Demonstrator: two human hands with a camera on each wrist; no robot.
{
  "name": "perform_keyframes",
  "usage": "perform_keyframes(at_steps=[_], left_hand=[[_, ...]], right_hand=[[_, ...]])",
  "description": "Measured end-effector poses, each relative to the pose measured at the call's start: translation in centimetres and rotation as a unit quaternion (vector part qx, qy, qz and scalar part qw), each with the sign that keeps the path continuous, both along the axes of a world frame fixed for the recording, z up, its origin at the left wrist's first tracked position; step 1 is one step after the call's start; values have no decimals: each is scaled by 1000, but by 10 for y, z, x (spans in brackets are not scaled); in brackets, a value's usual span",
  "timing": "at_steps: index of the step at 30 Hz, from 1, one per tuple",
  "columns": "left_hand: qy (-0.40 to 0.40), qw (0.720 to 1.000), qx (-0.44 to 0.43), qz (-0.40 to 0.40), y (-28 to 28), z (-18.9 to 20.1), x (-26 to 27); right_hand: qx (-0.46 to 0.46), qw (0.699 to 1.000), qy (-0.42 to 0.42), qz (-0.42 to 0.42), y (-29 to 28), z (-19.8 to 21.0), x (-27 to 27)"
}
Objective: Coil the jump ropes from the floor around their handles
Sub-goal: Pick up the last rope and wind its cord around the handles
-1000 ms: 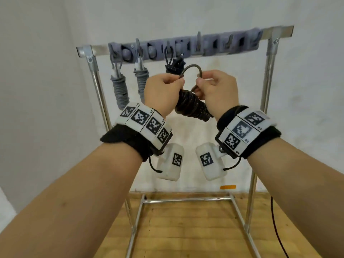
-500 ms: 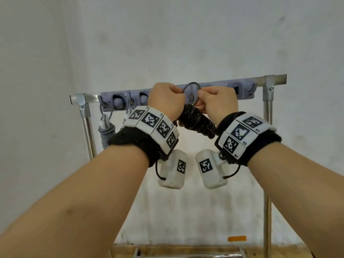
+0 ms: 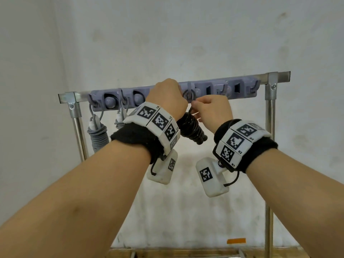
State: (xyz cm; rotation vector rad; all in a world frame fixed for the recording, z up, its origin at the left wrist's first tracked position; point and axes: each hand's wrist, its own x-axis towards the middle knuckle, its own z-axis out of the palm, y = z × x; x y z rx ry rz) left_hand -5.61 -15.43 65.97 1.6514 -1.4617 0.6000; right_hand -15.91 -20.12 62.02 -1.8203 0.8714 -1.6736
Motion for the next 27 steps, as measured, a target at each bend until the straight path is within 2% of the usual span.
perform_keyframes(at_steps=[3,6,9,12,16,21,24,27], left_hand=[[-34,999,-30,-9,8,-6,0],[-74,991,-99,-59,25,-21,3],[-99,971,-174,-130,49,-53,9],[-85,962,-178,-187,75,-99,17],[-49,973,-79,-210,109,-176,33],[4,973,119,-198,144,-302,70],[6,949,261,-176,154,-376,92],[-10,911,386,-145,156,-441,107]], right_hand=[[-12,1000,1,-6,9,-2,-1],[-53,996,-42,-60,20,-15,-5],[-77,992,-59,-80,39,-41,-9],[-79,994,-22,-66,60,-85,-10],[-71,995,60,-27,87,-158,-7],[9,977,208,51,110,-267,5],[89,934,328,110,115,-334,13],[149,857,467,158,118,-398,23]])
